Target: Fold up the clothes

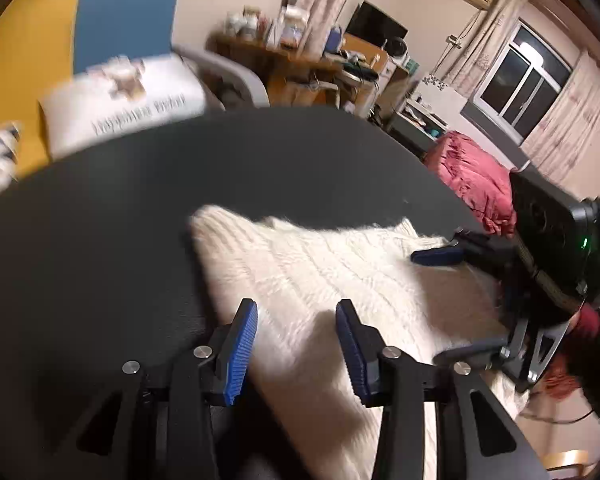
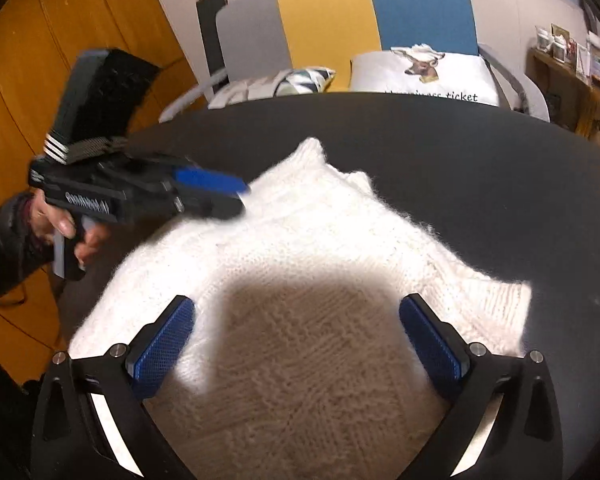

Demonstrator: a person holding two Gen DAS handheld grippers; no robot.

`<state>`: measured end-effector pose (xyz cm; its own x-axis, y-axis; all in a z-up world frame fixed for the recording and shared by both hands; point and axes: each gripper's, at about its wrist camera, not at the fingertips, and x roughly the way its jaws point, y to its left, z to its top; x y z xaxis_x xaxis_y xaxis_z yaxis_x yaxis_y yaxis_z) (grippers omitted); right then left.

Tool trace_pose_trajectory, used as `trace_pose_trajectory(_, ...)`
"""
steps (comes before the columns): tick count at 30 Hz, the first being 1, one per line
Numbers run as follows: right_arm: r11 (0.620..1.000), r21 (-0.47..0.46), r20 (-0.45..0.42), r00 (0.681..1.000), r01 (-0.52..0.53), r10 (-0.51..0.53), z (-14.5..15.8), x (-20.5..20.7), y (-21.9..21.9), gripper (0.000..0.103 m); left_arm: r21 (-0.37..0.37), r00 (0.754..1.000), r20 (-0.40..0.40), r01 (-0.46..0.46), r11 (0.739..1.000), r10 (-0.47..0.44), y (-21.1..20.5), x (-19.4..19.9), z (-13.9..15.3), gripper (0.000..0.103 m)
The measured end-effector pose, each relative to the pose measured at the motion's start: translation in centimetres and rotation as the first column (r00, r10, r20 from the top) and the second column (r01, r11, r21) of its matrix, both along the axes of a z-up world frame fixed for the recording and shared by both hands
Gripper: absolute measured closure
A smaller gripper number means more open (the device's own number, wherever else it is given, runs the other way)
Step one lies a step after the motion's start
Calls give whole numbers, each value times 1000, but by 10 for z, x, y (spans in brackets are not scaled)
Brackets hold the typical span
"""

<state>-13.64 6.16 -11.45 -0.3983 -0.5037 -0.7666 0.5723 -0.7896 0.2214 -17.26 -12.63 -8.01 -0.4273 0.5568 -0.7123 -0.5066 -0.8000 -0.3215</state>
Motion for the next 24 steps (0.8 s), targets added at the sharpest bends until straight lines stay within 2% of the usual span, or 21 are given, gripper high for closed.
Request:
trace_pose_trajectory(2, 999, 43, -48, 999, 24, -22, 22, 10, -2, 0, 35, 999, -46, 10, 999, -8, -11, 24, 14, 63)
trace_pose_trajectory(4, 999, 26, -111, 994, 23, -20, 47, 29, -3, 0, 49, 997, -76, 31, 998, -27, -15, 50, 18, 63)
trace_pose_trajectory(6, 999, 35, -135, 991, -14, 18, 62, 53, -10, 0, 43, 993, -104, 64, 997, -59, -10, 78, 19, 63)
trace_pose_trajectory(8, 996, 73, -159, 985, -55, 66, 66, 80, -20, 0, -6, 991, -109, 75, 997, -75, 4, 97, 6, 63)
trace_pose_trajectory(11, 985, 153, -58, 994, -83, 93, 28, 102, -30, 0, -97, 990, -105, 83, 992, -93, 28, 122, -20, 63)
trace_pose_trajectory(12, 979, 181, -16, 995, -93, 97, 13, 108, -33, 0, -128, 987, -128, 77, 989, -93, 34, 129, -25, 62)
trace_pose_trajectory(13, 975, 204, -17, 995, -92, 98, -2, 115, -34, 1, -159, 981, -169, 64, 985, -91, 39, 136, -27, 62)
trace_pose_trajectory(15, 985, 163, -89, 993, -58, 73, -11, 122, -29, 1, -186, 978, -192, 49, 981, -85, 44, 141, -26, 62)
trace_pose_trajectory(19, 994, 98, -114, 992, -41, 52, -2, 118, -21, 0, -77, 984, -175, 15, 997, -28, 25, 144, -6, 61)
trace_pose_trajectory(21, 997, 71, -118, 992, -30, 38, 10, 120, -15, 0, -28, 980, -198, 10, 1000, -16, 15, 155, 7, 61)
trace_pose_trajectory(22, 999, 41, -119, 993, -11, 15, 20, 123, -8, 0, -26, 974, -226, 14, 1000, -20, 13, 166, 13, 61)
trace_pose_trajectory(24, 999, -37, -124, 992, 4, -8, 38, 135, 3, 0, -49, 973, -227, 29, 998, -40, 17, 172, 9, 61)
